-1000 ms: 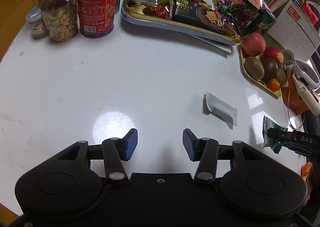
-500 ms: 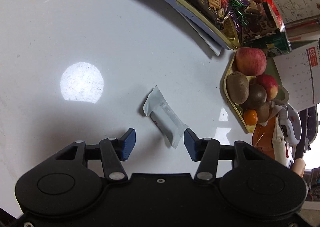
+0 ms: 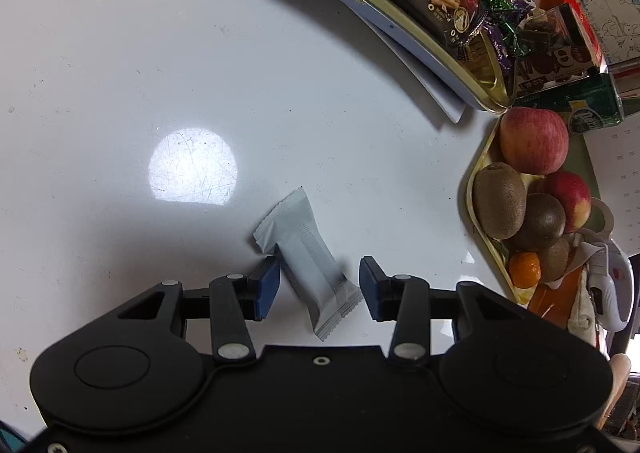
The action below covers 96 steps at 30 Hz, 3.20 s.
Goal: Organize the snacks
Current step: 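Close the left gripper on the white wrapped bar and lift it, then carry the green packet and white bar in both grippers to the gold tray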
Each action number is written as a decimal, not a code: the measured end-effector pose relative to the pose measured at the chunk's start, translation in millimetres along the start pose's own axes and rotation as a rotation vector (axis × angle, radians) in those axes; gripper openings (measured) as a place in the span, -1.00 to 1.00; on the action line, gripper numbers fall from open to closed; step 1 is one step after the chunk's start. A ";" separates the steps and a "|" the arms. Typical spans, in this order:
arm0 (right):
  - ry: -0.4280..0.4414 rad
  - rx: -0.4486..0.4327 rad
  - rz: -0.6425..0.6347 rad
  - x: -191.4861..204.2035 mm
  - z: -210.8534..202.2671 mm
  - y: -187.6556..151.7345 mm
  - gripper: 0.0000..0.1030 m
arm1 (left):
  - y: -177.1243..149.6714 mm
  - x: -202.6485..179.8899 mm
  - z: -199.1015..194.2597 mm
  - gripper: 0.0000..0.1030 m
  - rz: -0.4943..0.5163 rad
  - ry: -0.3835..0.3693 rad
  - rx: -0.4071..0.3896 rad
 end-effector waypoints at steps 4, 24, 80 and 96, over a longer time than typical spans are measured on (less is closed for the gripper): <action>0.005 -0.011 0.007 -1.7 -2.1 3.6 -0.28 | -0.3 -4.6 -0.1 0.02 0.028 0.015 -0.016; -0.001 0.010 -0.007 3.5 6.1 1.2 -0.27 | -6.6 8.1 -19.7 -0.52 0.445 0.274 -0.064; -0.122 0.108 -0.206 23.4 45.1 -75.4 -0.27 | -62.9 130.9 -136.8 -0.52 0.570 0.296 -0.346; -0.070 0.064 -0.193 27.6 20.4 -89.9 -0.27 | -81.9 137.7 -153.3 -0.52 0.588 0.300 -0.389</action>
Point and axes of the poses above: each gripper's, at about its wrist camera, not at the fingertips, and z roughly the way its jaws point, x to its left, y to its top, the point moved 6 cm from there along z, roughly the way its jaws point, and after that the axes turned 6 degrees about x, right-handed, at the moved point
